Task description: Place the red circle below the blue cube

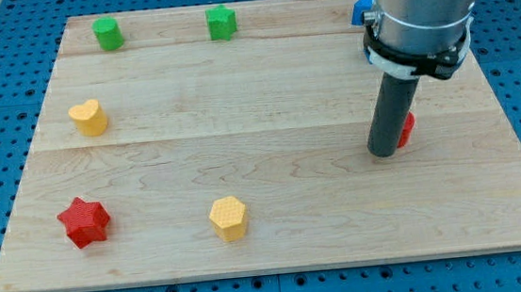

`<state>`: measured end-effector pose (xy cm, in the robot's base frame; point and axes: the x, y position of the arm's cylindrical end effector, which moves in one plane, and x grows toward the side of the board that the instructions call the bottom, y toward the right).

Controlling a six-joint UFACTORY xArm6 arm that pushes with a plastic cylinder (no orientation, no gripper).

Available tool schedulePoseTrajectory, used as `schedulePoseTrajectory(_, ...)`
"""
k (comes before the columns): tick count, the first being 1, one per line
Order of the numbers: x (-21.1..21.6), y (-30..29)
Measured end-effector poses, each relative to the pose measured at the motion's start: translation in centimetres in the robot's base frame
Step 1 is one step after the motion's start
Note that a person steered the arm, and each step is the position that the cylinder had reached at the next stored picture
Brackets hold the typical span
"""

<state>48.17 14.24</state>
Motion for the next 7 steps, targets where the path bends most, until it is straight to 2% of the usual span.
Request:
schedulePoseTrajectory(1,-2.0,3.4)
schedulePoseTrajectory(2,-3.0,3.7)
schedulePoseTrajectory(3,-0.9,4.5)
schedulePoseTrajectory(4,-2.9,6.6)
schedulePoseTrajectory(6,-6.8,3.6)
schedulePoseTrajectory(7,-6.8,6.8)
